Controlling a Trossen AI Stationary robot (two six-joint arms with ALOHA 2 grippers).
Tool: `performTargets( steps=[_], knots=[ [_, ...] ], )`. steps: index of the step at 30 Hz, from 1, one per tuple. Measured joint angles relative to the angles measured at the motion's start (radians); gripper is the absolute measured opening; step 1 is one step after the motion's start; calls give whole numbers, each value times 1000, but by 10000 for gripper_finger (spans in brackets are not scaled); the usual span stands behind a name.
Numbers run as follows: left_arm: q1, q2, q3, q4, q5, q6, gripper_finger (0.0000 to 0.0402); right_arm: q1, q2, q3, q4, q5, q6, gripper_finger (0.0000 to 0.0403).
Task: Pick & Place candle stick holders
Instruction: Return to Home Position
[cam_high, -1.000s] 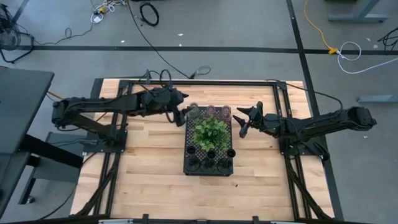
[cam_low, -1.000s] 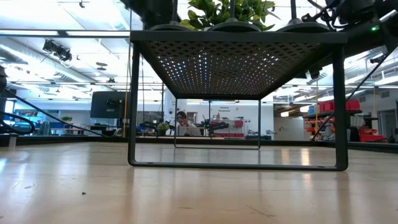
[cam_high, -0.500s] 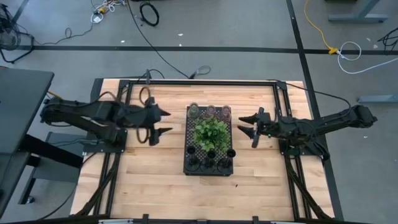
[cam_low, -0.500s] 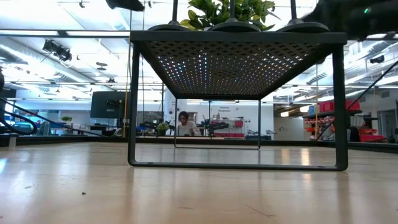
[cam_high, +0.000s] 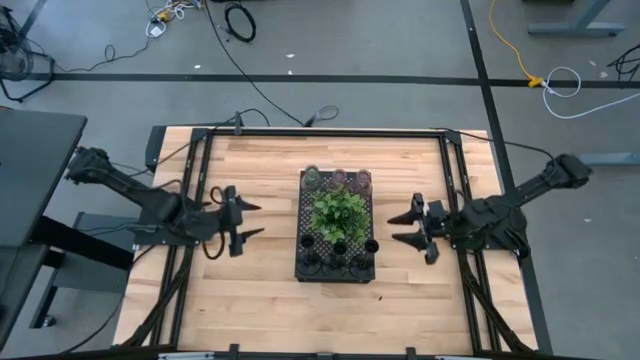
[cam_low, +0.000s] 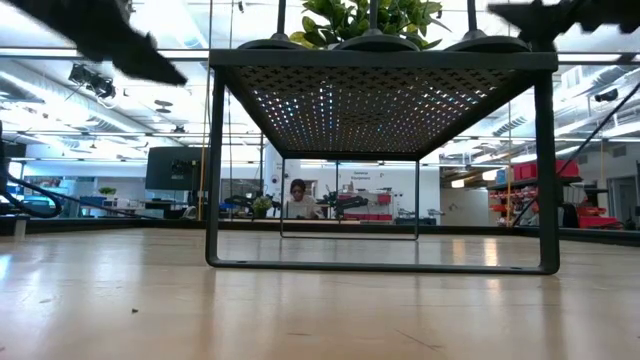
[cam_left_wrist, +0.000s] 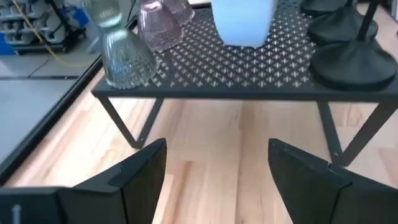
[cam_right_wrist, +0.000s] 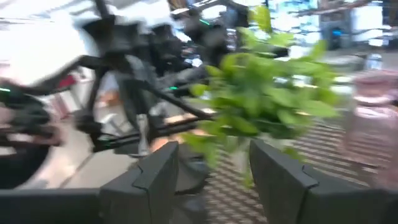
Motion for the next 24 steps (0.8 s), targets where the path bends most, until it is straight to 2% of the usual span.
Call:
performTargets(
  steps=[2,5,9,12,15,19,22,24],
  knots=[
    [-4,-33,-97,130,-23,29,282,43,7,0,37,9,-6,190],
    [-4,-70,-233,355,-47,69,282,112,42,0,85,125,-22,176],
    [-5,-96,-406,664,36,163,282,179,126,0,107,314,-2,155],
    [-4,-103,-504,839,115,168,282,214,210,0,159,329,19,143],
    [-4,-102,-523,835,149,166,281,240,311,-1,236,302,-44,136],
    [-4,-101,-523,796,164,159,281,240,441,-1,401,352,-98,132],
    [-4,-101,-523,797,159,115,281,240,509,-1,466,380,-87,132],
    [-4,-101,-523,790,159,83,281,240,532,-1,449,397,-76,132]
  ],
)
